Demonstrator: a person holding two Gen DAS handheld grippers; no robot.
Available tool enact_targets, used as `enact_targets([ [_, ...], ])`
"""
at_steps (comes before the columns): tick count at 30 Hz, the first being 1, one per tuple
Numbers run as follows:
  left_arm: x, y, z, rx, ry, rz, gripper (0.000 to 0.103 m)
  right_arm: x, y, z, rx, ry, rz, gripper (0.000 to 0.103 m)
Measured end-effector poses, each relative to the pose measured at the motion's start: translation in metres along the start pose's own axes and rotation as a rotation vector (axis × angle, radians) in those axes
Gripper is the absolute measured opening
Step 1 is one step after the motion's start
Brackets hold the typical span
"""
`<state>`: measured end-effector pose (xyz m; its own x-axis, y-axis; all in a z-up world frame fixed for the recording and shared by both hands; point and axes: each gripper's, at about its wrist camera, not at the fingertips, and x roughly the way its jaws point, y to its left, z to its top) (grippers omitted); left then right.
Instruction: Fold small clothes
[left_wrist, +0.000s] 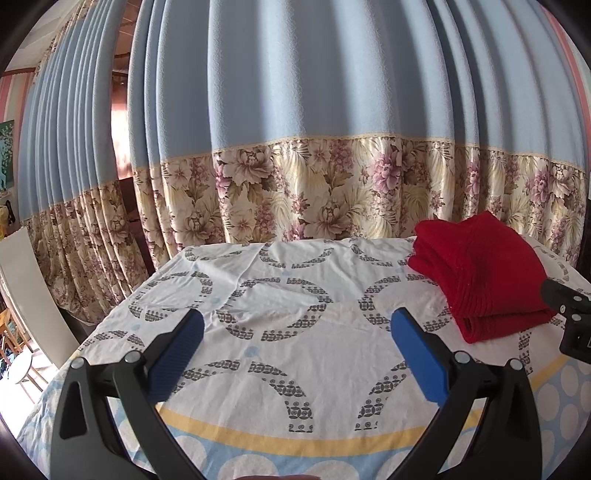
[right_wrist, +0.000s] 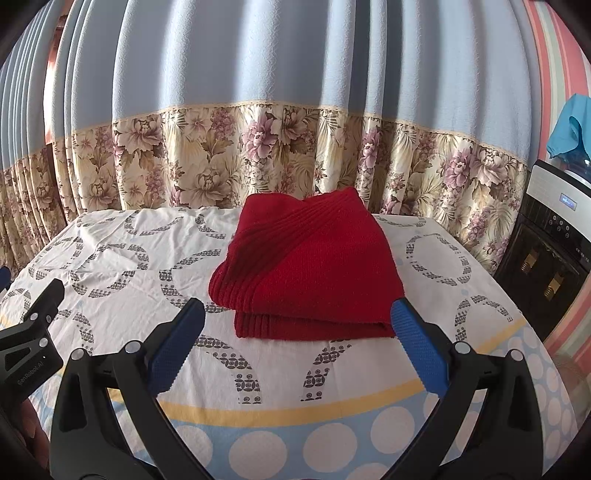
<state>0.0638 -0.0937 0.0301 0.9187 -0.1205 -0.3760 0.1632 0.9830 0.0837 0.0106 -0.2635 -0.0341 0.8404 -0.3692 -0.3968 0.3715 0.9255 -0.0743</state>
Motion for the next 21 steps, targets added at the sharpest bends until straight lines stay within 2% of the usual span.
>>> enact_targets([
  [21, -0.0064, -0.0004, 0.0015, 0.012, -0.023, -0.025, 0.102, 0.0012, 0.0, 0.0003, -0.007, 0.003, -0.003, 0.1],
])
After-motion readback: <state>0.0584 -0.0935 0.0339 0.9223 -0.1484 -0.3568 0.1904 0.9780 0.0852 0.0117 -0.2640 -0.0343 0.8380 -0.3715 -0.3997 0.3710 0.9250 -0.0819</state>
